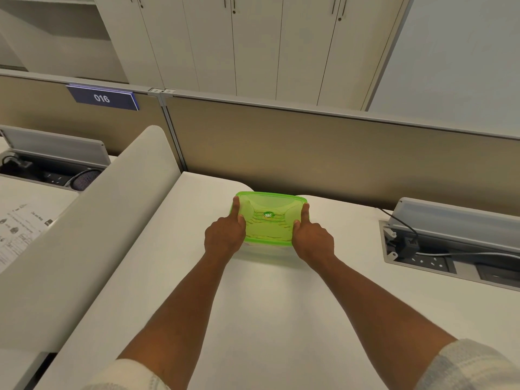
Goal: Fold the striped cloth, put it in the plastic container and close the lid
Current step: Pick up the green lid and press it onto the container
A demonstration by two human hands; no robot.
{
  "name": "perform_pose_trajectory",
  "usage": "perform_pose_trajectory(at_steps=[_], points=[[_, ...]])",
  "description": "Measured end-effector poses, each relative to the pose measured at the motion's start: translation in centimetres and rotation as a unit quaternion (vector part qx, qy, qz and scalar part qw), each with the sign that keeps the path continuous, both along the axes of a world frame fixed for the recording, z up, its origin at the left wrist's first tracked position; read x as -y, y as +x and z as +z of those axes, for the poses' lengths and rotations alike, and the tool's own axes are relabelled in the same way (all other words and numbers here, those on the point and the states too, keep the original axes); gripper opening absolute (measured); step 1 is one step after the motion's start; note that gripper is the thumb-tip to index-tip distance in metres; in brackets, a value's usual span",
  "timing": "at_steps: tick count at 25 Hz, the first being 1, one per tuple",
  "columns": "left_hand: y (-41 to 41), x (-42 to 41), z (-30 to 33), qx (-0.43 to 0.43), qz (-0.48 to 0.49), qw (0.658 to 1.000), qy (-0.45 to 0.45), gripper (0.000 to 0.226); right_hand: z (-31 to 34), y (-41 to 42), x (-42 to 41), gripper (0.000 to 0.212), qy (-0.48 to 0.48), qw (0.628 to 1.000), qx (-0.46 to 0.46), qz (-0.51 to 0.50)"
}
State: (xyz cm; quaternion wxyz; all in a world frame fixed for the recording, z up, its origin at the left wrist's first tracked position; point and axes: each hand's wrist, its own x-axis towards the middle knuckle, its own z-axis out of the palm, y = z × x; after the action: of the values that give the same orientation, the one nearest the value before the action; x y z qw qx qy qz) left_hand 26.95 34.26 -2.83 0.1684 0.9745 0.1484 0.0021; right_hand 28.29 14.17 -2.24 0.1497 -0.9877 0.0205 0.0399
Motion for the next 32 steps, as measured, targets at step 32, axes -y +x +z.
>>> perform_pose_trajectory(at_steps=[32], points=[[1.9,3.9,-1.1,0.027,-0.172,0.98,0.093,0.062,-1.5,1.8,-3.2,0.064,-0.047,0.987,0.046,0.145]])
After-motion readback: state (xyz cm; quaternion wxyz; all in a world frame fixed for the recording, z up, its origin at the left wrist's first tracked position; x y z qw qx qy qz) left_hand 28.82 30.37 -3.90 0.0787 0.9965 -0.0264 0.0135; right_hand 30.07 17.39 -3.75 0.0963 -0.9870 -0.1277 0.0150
